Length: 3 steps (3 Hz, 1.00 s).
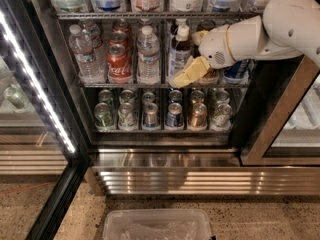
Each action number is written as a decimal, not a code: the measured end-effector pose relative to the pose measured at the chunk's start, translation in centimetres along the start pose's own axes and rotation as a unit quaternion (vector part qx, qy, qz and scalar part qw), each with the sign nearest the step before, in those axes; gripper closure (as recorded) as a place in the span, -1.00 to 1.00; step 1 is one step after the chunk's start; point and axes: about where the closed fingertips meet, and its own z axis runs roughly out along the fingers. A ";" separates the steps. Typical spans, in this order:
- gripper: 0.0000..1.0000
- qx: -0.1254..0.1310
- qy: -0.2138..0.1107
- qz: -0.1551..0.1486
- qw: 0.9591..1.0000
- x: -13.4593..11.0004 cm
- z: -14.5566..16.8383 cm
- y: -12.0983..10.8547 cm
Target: Pick blue plastic bottle from middle shelf of fridge
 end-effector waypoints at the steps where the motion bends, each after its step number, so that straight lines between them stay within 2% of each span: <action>1: -1.00 -0.012 -0.015 -0.010 1.000 0.3 3.3 -0.4; 2: -1.00 -0.023 -0.021 -0.019 0.999 0.6 6.6 -1.1; 3: -1.00 -0.025 -0.021 -0.016 0.999 0.8 7.1 -1.2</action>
Offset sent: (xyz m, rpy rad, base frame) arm 0.0574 0.0647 -0.0534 0.0325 -0.0319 0.0935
